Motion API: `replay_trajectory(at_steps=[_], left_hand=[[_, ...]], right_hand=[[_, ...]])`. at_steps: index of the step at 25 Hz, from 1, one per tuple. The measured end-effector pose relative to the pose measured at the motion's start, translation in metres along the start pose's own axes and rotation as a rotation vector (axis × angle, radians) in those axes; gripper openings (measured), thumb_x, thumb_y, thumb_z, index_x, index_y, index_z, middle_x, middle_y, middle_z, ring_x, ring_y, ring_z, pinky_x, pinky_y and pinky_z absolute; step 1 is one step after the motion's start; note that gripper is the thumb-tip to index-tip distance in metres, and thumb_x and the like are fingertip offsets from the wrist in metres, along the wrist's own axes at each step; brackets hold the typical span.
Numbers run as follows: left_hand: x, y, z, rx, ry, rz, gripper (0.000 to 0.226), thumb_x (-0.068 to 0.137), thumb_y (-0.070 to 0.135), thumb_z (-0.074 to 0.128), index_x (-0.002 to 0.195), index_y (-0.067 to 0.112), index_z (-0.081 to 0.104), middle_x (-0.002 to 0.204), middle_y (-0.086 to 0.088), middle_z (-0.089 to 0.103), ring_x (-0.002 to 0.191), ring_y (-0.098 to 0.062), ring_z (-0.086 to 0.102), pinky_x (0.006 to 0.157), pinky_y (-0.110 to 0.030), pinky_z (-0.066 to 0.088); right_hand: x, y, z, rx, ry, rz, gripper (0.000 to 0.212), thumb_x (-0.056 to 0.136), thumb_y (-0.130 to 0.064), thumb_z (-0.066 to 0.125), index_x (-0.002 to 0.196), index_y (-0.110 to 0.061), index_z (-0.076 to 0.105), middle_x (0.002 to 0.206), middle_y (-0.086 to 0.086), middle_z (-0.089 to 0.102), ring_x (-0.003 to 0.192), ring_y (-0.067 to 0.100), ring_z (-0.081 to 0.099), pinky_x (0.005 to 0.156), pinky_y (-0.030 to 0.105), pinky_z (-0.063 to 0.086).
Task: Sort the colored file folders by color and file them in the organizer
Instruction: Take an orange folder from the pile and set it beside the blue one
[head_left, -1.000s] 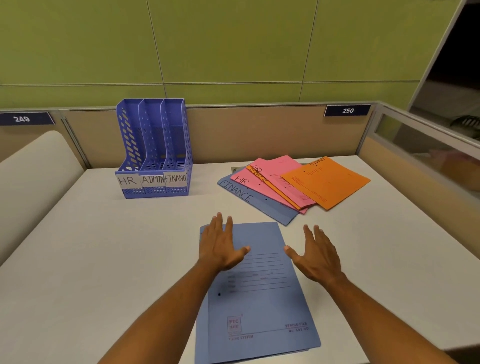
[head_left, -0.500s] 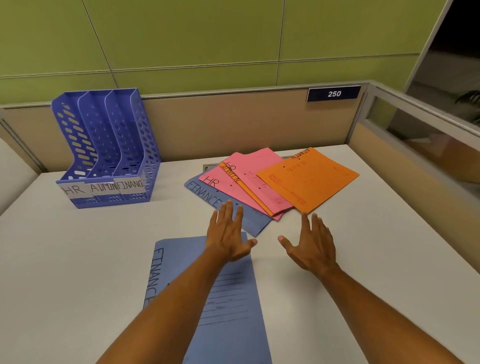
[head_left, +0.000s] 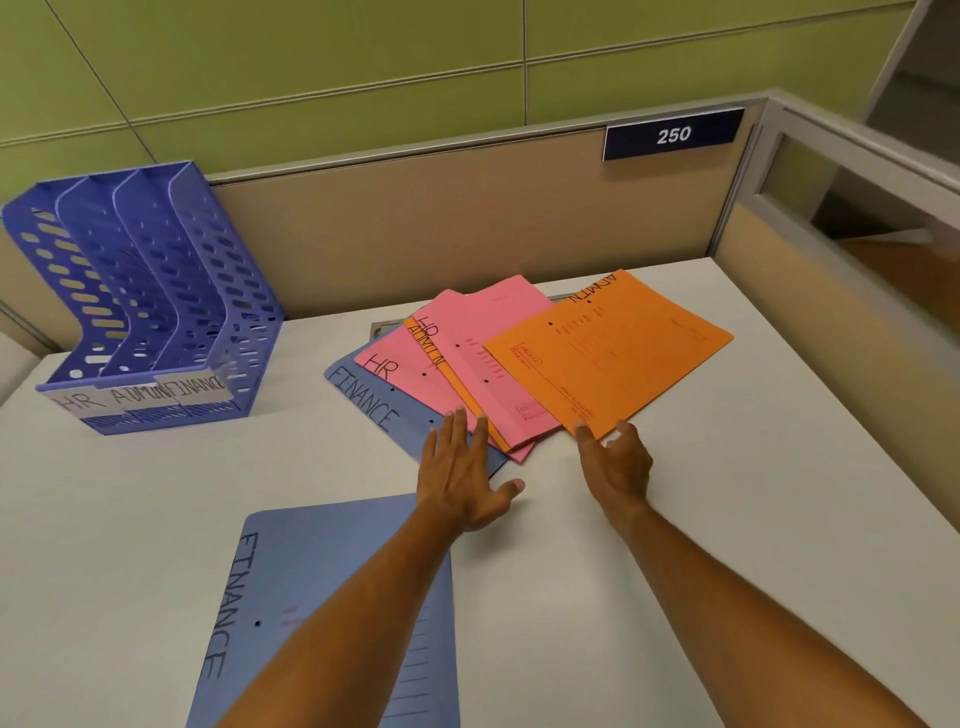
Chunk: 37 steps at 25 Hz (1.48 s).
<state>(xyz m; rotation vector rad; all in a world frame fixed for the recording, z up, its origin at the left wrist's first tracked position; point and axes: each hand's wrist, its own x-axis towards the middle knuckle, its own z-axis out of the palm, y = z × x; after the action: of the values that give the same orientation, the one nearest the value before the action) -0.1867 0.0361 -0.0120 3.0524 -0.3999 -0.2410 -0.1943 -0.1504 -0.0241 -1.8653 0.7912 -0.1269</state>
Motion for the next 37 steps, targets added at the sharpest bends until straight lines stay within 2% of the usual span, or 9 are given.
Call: replay_trajectory(at_steps=[4, 7, 9, 12, 20, 24, 29, 32, 37], left_hand=[[0.009, 0.002, 0.003, -0.063, 0.020, -0.050, 0.096, 0.085, 0.072, 0.036, 0.154, 0.016, 0.001, 0.161, -0.015, -0.005, 0.149, -0.029, -0.007, 0.120, -0.044, -0.002], [0.013, 0.001, 0.003, -0.094, 0.030, -0.071, 0.097, 0.082, 0.074, 0.033, 0.154, 0.016, 0.004, 0.162, -0.015, -0.003, 0.149, -0.029, -0.005, 0.119, -0.043, -0.001], [0.014, 0.000, 0.002, -0.106, 0.031, -0.082, 0.099, 0.080, 0.075, 0.031, 0.154, 0.015, 0.006, 0.162, -0.015, -0.002, 0.149, -0.029, -0.004, 0.119, -0.043, 0.000], [0.014, -0.003, 0.000, -0.129, 0.019, -0.104, 0.102, 0.076, 0.078, 0.029, 0.154, 0.015, 0.008, 0.162, -0.014, 0.000, 0.149, -0.029, -0.002, 0.119, -0.043, 0.002], [0.011, -0.014, -0.004, -0.227, 0.055, -0.134, 0.095, 0.074, 0.072, 0.033, 0.150, 0.016, 0.026, 0.158, -0.012, 0.021, 0.145, -0.030, 0.018, 0.116, -0.045, 0.020], [0.007, -0.025, -0.009, -0.338, 0.100, -0.100, 0.076, 0.080, 0.053, 0.038, 0.144, 0.012, 0.039, 0.145, -0.013, 0.043, 0.133, -0.030, 0.038, 0.108, -0.043, 0.034], [0.007, -0.057, -0.027, -0.857, 0.225, -0.279, 0.036, 0.095, 0.012, 0.048, 0.130, 0.007, 0.053, 0.116, -0.009, 0.063, 0.101, -0.023, 0.060, 0.086, -0.033, 0.047], [0.003, -0.091, -0.041, -1.237, 0.172, -0.445, 0.030, 0.097, 0.012, 0.049, 0.124, 0.005, 0.057, 0.105, -0.011, 0.066, 0.094, -0.025, 0.065, 0.085, -0.036, 0.053], [-0.026, -0.135, -0.063, -1.454, 0.120, -0.473, 0.027, 0.103, 0.019, 0.039, 0.120, 0.008, 0.058, 0.105, -0.015, 0.067, 0.097, -0.029, 0.066, 0.082, -0.036, 0.054]], right_hand=[[0.023, -0.007, 0.008, 0.396, 0.033, 0.343, 0.051, 0.081, -0.045, 0.059, 0.115, -0.006, 0.059, 0.116, 0.015, 0.063, 0.103, 0.031, 0.061, 0.067, 0.031, 0.049], [0.032, -0.007, 0.010, 0.642, -0.006, 0.451, 0.036, 0.080, -0.034, 0.056, 0.105, -0.008, 0.060, 0.103, 0.012, 0.068, 0.096, 0.027, 0.065, 0.083, 0.038, 0.056], [0.036, -0.006, 0.009, 0.694, -0.016, 0.461, 0.018, 0.084, -0.023, 0.053, 0.093, -0.011, 0.063, 0.100, 0.012, 0.070, 0.095, 0.027, 0.067, 0.091, 0.041, 0.055], [0.039, -0.005, 0.004, 0.760, -0.026, 0.469, 0.010, 0.087, -0.008, 0.055, 0.090, -0.008, 0.065, 0.098, 0.014, 0.072, 0.087, 0.026, 0.071, 0.086, 0.039, 0.058], [0.039, -0.010, -0.012, 0.815, -0.078, 0.371, 0.019, 0.089, 0.005, 0.059, 0.103, -0.005, 0.066, 0.098, 0.014, 0.071, 0.085, 0.026, 0.071, 0.079, 0.034, 0.058], [0.029, -0.016, -0.024, 0.929, -0.111, 0.296, 0.022, 0.086, 0.010, 0.059, 0.104, -0.001, 0.066, 0.092, 0.014, 0.071, 0.080, 0.023, 0.071, 0.065, 0.027, 0.060], [0.015, -0.011, -0.039, 0.958, -0.221, 0.250, 0.019, 0.084, 0.011, 0.059, 0.099, 0.001, 0.065, 0.087, 0.014, 0.070, 0.075, 0.021, 0.065, 0.057, 0.024, 0.058], [0.000, -0.007, -0.045, 0.889, -0.324, 0.214, 0.020, 0.087, 0.007, 0.058, 0.104, 0.001, 0.064, 0.091, 0.015, 0.070, 0.073, 0.020, 0.066, 0.054, 0.022, 0.056], [-0.044, -0.008, -0.038, 0.721, -0.508, 0.146, 0.020, 0.089, 0.003, 0.056, 0.106, 0.001, 0.065, 0.084, 0.010, 0.075, 0.066, 0.014, 0.070, 0.053, 0.021, 0.055]])
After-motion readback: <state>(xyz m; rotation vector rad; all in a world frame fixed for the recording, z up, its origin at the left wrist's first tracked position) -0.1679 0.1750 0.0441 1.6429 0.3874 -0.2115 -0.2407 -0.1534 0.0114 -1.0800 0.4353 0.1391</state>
